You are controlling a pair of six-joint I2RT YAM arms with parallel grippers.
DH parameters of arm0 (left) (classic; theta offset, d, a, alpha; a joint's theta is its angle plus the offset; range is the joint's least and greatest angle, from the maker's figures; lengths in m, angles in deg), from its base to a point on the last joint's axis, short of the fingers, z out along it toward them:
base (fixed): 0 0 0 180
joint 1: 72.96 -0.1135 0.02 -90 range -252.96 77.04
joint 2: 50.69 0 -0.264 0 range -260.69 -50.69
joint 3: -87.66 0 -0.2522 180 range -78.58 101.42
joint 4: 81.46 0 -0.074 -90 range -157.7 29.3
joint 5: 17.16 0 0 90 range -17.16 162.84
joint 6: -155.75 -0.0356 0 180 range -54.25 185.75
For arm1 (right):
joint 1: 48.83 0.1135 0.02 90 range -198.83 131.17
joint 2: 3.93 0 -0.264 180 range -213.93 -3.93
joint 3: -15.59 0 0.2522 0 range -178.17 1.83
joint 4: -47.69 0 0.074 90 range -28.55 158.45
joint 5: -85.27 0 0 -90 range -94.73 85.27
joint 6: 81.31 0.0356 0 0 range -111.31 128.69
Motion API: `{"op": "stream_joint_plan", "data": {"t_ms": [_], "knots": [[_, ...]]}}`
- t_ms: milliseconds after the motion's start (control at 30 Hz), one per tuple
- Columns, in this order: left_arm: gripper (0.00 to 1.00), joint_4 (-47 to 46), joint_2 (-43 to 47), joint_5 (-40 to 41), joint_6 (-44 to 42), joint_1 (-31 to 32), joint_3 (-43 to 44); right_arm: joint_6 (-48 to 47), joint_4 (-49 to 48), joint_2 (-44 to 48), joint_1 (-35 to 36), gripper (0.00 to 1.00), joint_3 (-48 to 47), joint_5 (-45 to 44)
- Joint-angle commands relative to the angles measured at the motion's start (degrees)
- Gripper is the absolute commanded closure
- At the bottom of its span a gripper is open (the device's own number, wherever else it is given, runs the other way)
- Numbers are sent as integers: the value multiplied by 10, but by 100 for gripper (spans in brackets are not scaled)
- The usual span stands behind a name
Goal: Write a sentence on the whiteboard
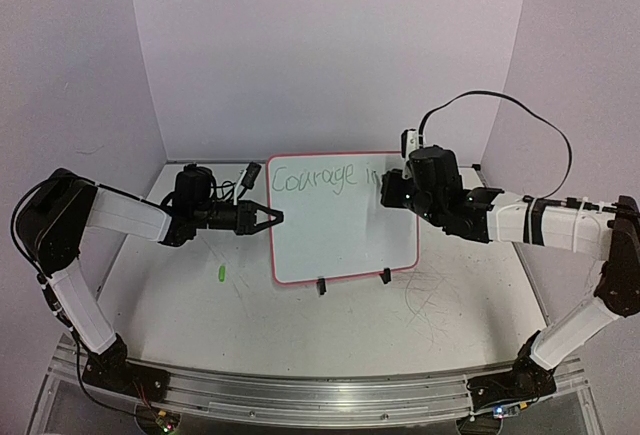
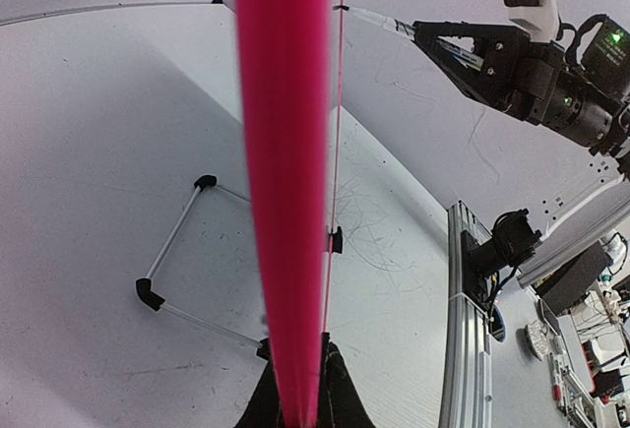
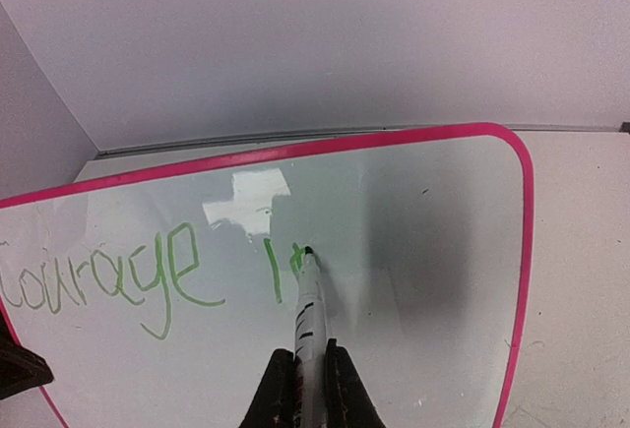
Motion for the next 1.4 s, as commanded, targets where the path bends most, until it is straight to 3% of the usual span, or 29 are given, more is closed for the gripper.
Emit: {"op": "stream_joint_plan", "data": {"t_ms": [0, 767, 967, 1100, 1367], "knots": [[100, 52, -23, 110, -28, -17, 11, -7, -12, -7, -8, 100, -25, -34], [100, 52, -16, 113, -27, -17, 7, 26, 26, 39, -8, 100, 36, 18], [100, 52, -18, 114, -25, -17, 7, 30, 40, 58, -8, 100, 44, -11], [100, 52, -17, 113, -19, -17, 6, 13, 3, 98, -8, 100, 47, 28], [85, 52, 3, 125, -11, -17, -10, -1, -24, 153, -8, 100, 84, 81]]}}
